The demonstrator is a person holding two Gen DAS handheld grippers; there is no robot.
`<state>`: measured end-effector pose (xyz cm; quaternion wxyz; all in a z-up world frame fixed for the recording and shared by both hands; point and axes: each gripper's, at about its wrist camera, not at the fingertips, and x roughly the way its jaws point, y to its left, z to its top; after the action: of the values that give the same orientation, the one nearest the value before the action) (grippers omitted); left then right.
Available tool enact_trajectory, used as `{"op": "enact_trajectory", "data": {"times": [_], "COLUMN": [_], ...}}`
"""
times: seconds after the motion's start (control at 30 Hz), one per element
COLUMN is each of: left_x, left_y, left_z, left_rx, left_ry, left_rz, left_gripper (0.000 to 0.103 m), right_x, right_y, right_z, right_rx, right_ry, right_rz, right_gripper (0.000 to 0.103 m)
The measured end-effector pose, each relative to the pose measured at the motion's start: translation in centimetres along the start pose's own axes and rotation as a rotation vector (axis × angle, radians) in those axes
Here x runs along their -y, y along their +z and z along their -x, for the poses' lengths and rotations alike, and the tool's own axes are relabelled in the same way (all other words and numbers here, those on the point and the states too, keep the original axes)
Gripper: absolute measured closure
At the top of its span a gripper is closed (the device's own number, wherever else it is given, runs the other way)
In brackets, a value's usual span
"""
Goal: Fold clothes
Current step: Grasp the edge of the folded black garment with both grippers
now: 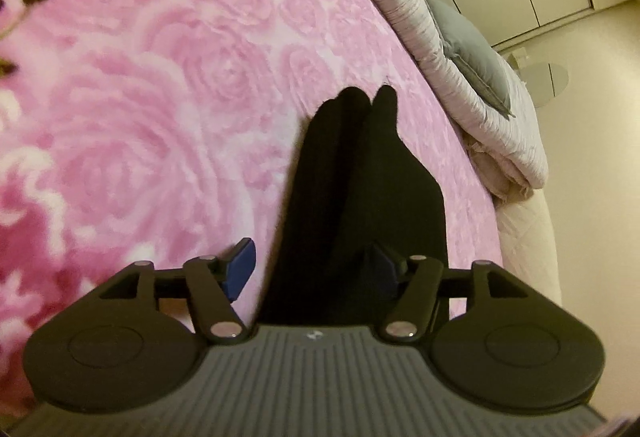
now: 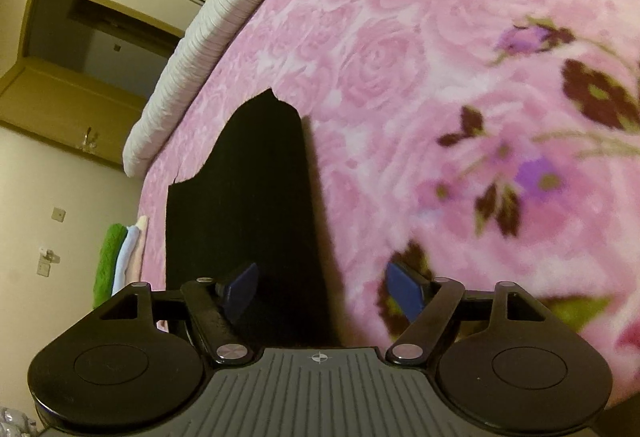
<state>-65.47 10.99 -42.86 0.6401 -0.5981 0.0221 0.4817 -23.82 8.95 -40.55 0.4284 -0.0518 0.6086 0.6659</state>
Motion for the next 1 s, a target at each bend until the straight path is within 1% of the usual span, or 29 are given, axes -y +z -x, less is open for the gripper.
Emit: {"op": "enact_trajectory", "data": {"times": [0.13, 0.3, 0.47, 0.53, 0.6, 0.77, 0.8, 0.9, 0.97, 1.0], "left_x": [-0.3, -0.4, 0.0, -0.1, -0.4, -0.7, -0.7, -0.8, -0.8, -0.7], "left_y": [0.3, 0.6, 0.8, 0.8, 0.9, 1.4, 1.6, 2.3, 2.8, 3.0], "left_z": [-0.9, -2.1, -3.2, -3.3, -3.2, -3.7, -4.0, -4.9, -5.5, -5.8], "left_rx": [-0.013, -0.052, -0.079, -0.084, -0.088, -0.104, -0.112, -0.138, -0.162, -0.176], "left_ry": [-0.017, -0.076, -0.091, -0.098, -0.106, -0.134, -0.142, -0.166, -0.184, -0.194], "left_rz": [-0.006, 0.005, -0.023, -0.022, -0.019, -0.026, -0.029, -0.04, -0.049, -0.056], "left_gripper": [0.044, 0.046, 0.048, 0.049, 0.052, 0.054, 0.055, 0.058, 0.059, 0.06], "right_x": [0.2, 0.4, 0.7, 0.5, 0.4, -0.1, -0.3, -0.9, -1.2, -1.3], "right_y": [0.7, 1.6, 2.6, 2.7, 2.9, 3.1, 3.1, 3.2, 3.4, 3.5], "right_z": [-1.0, -1.8, -2.9, -3.3, -3.7, -4.9, -5.4, -6.9, -7.9, -8.3], "right_rx": [-0.013, -0.027, -0.048, -0.061, -0.074, -0.103, -0.108, -0.132, -0.147, -0.154], "right_ry": [0.017, 0.054, 0.1, 0.116, 0.131, 0.165, 0.169, 0.189, 0.194, 0.195], "right_rz": [-0.003, -0.016, -0.039, -0.03, -0.02, 0.009, 0.017, 0.033, 0.05, 0.064], "right_gripper": [0.027, 0.027, 0.027, 0.027, 0.027, 0.027, 0.028, 0.037, 0.037, 0.04]}}
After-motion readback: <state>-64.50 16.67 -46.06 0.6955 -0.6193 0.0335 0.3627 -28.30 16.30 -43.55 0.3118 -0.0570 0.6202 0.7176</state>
